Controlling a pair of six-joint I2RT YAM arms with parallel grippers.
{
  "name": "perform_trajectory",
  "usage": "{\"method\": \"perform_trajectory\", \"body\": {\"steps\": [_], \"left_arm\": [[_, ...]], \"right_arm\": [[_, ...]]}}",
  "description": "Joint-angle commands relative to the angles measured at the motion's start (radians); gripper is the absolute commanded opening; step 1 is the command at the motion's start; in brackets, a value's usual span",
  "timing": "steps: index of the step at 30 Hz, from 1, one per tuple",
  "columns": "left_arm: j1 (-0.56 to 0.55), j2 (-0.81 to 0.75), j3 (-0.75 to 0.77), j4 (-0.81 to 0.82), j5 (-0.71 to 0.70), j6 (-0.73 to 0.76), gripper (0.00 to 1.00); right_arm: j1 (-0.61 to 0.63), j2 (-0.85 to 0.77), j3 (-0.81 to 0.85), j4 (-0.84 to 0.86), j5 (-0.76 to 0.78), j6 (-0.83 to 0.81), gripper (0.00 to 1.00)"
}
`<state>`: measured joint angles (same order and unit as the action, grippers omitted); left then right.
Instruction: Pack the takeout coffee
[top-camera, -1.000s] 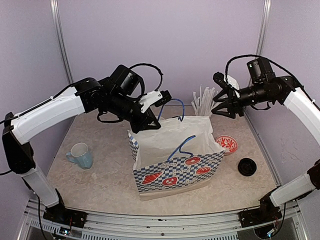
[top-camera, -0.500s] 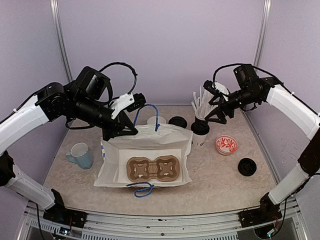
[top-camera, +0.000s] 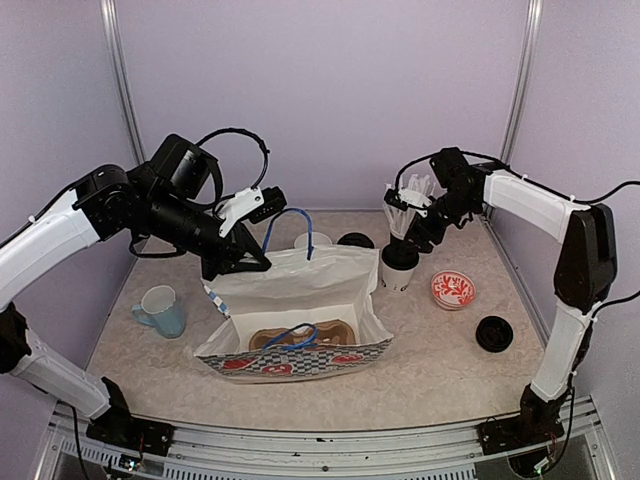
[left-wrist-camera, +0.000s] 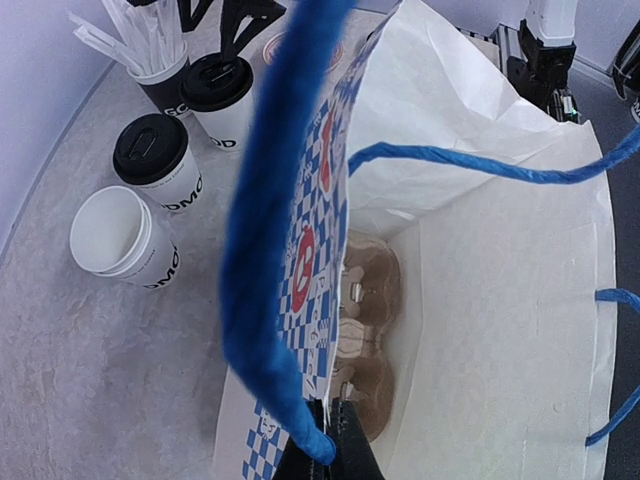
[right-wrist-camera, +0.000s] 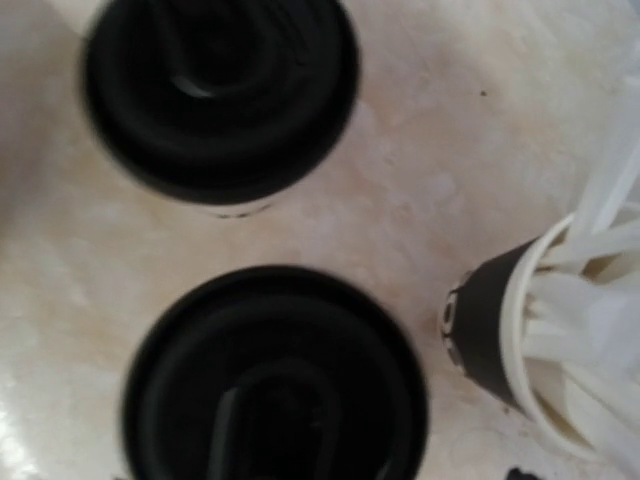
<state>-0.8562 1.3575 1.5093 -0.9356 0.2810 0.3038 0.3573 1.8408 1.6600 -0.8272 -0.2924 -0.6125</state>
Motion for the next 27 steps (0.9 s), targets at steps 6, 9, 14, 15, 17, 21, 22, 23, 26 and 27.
{"method": "perform_trajectory", "body": {"steps": [6,9,14,15,17,21,22,23,26,27], "left_arm": [[-0.007,0.026,0.033,-0.006,0.027,0.000,0.00],[-0.007,0.023,0.028,-0.001,0.021,0.004,0.00],[-0.007,0.023,0.022,0.001,0.020,0.003,0.00],[-0.007,0.022,0.019,0.002,0.018,0.004,0.00],[-0.007,0.022,0.019,0.003,0.016,0.003,0.00],[-0.007,0.023,0.019,0.003,0.012,0.004,0.00],[-0.007,0.024,0.020,0.003,0.011,0.003,0.00],[-0.007,0.026,0.021,0.003,0.011,0.004,0.00],[-0.007,0.028,0.022,0.001,0.014,0.001,0.00],[-0.007,0.028,0.022,0.001,0.014,0.000,0.00]], "right_arm": [[0.000,0.134,0.171,-0.102,0.056,0.009,0.86],[0.000,0.161,0.206,-0.132,0.035,0.009,0.86],[0.004,0.181,0.244,-0.178,0.005,-0.001,0.88],[0.007,0.187,0.252,-0.190,0.004,-0.004,0.88],[0.011,0.196,0.264,-0.213,0.002,-0.006,0.88],[0.024,0.206,0.268,-0.238,0.003,-0.013,0.89],[0.026,0.210,0.270,-0.242,0.005,-0.014,0.89],[0.029,0.216,0.275,-0.248,0.006,-0.014,0.90],[0.032,0.235,0.293,-0.268,0.013,-0.011,0.93],[0.034,0.240,0.296,-0.268,0.016,-0.008,0.93]]}}
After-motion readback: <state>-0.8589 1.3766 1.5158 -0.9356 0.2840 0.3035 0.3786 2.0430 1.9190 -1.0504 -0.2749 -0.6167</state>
